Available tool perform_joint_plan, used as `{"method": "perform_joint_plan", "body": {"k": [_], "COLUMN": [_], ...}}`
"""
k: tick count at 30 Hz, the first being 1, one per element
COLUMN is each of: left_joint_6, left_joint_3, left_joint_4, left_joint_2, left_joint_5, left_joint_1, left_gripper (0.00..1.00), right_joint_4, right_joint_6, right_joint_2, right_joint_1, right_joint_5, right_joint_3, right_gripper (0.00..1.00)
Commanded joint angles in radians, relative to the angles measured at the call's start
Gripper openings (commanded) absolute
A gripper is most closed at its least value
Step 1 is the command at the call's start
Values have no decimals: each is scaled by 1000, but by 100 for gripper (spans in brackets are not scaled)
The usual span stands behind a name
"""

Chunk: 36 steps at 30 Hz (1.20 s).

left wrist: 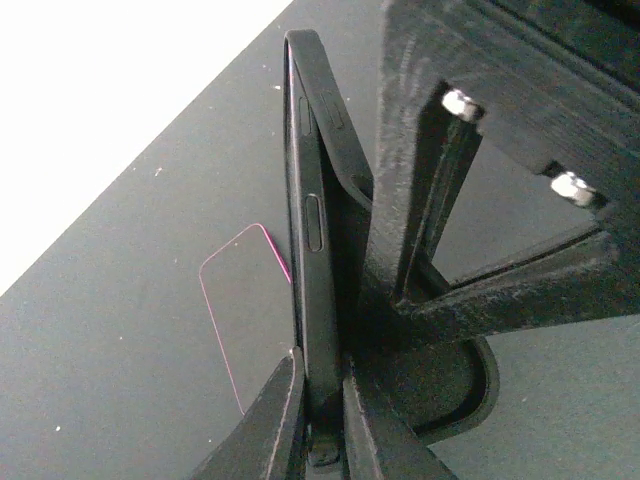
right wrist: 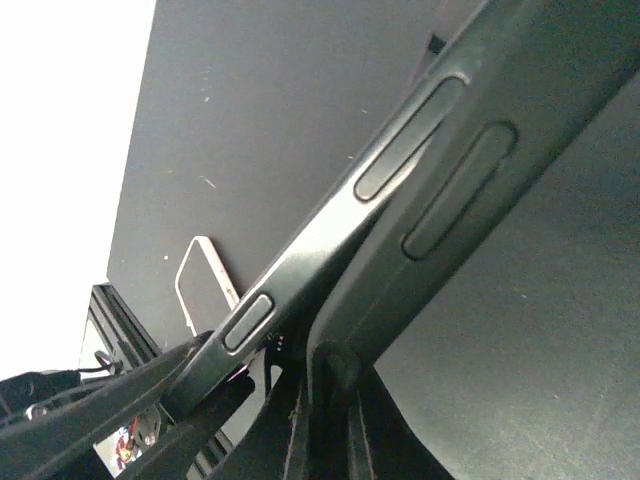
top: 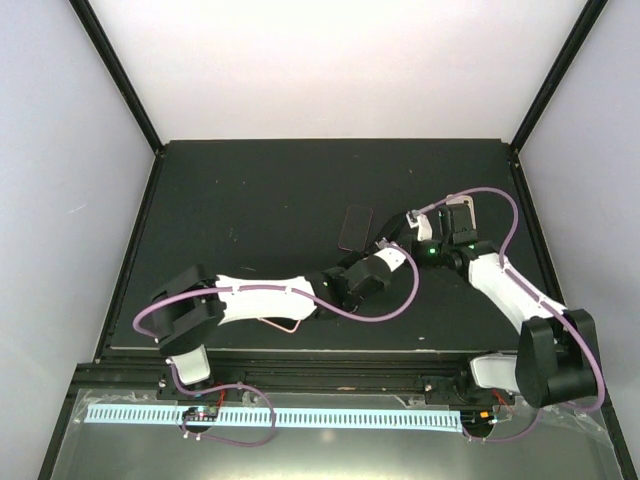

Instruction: Take the phone out of the phone case

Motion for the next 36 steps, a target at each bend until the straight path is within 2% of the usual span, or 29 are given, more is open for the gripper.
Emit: {"method": "perform_joint_plan", "body": {"k": [1,12,21,25,28,30,32,36], "left_joint_6": [-111,-219,-281,-282,-262,-314,-348,-280], "left_joint_3": [-37,-140,-169,-173,-195,-175,-136,-128], "left_joint_4": [-59,-74,-82,-129,-182,-293,-406,-372], "left_joint_2": [-144,-338,-480,-507,-494,-418,-354,-247], "left_joint_5": [-87,-21,161,40,-53,-207,-280,-314], "left_joint_1": [43,45,45,54,81,94,105,124], "left_gripper": [2,2,2,2,2,2,2,1], "right_joint_4": [-27,1,14,-15,-48,-44,-43,-17], "right_joint_6": [-111,-131,-147,-174,-258,-279,-280,-282], "right_joint_2": [-47,-165,-128,-120,-110,-115,-131,-185], "right_joint_1": [-20,-20,-19,-20,-22,-46,-80,-96], "right_joint_5": [224,266,259,301,412,439,418,417], "right_joint_3": [-26,-58,-47,-4,35,43,51,28], "right_gripper": [1,1,1,1,1,1,1,1]}}
